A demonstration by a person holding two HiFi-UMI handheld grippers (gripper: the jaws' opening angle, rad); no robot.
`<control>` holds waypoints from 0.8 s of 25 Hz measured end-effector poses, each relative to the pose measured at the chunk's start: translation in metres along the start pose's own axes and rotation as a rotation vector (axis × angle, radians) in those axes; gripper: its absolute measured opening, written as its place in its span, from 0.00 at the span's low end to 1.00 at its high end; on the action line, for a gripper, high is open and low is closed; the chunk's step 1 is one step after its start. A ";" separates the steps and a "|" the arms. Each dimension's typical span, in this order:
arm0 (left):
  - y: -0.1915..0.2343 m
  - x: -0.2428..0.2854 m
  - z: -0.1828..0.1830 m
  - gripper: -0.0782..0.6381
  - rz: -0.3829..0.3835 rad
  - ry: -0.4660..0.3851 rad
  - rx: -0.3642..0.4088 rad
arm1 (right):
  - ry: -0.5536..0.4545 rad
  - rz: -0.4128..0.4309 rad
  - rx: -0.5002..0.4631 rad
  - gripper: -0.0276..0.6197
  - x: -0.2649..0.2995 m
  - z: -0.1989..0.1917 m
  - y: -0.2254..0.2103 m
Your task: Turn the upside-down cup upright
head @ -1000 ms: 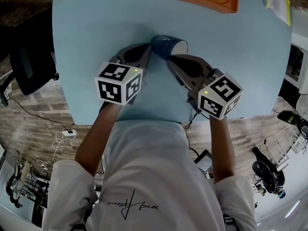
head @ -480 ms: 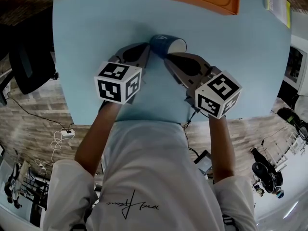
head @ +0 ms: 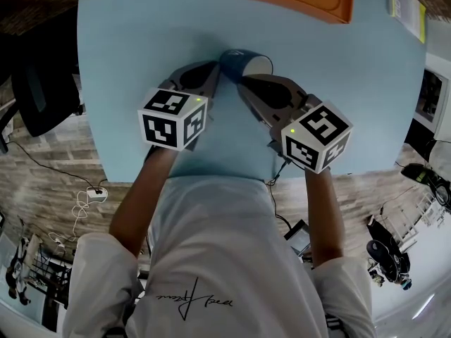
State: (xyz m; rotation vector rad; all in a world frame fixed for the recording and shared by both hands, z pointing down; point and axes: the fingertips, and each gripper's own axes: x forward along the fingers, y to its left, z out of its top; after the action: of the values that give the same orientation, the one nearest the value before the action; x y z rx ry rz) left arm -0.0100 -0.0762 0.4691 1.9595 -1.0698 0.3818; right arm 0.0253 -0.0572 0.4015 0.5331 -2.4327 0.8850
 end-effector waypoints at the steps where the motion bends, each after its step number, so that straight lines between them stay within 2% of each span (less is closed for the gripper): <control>1: 0.000 0.000 0.000 0.12 0.000 -0.001 -0.001 | 0.001 -0.001 0.000 0.08 0.001 0.001 0.000; 7: 0.003 -0.001 0.000 0.12 -0.002 -0.002 -0.010 | 0.010 -0.001 -0.019 0.08 0.009 0.006 0.003; 11: 0.007 -0.001 0.000 0.12 0.010 0.000 0.015 | 0.030 0.001 -0.049 0.08 0.017 0.006 0.007; 20: 0.011 -0.002 0.002 0.12 0.000 -0.005 -0.002 | 0.035 -0.012 -0.071 0.08 0.022 0.012 0.008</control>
State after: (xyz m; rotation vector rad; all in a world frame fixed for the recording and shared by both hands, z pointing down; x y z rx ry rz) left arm -0.0203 -0.0793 0.4728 1.9598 -1.0736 0.3757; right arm -0.0002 -0.0638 0.4025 0.5015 -2.4172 0.7940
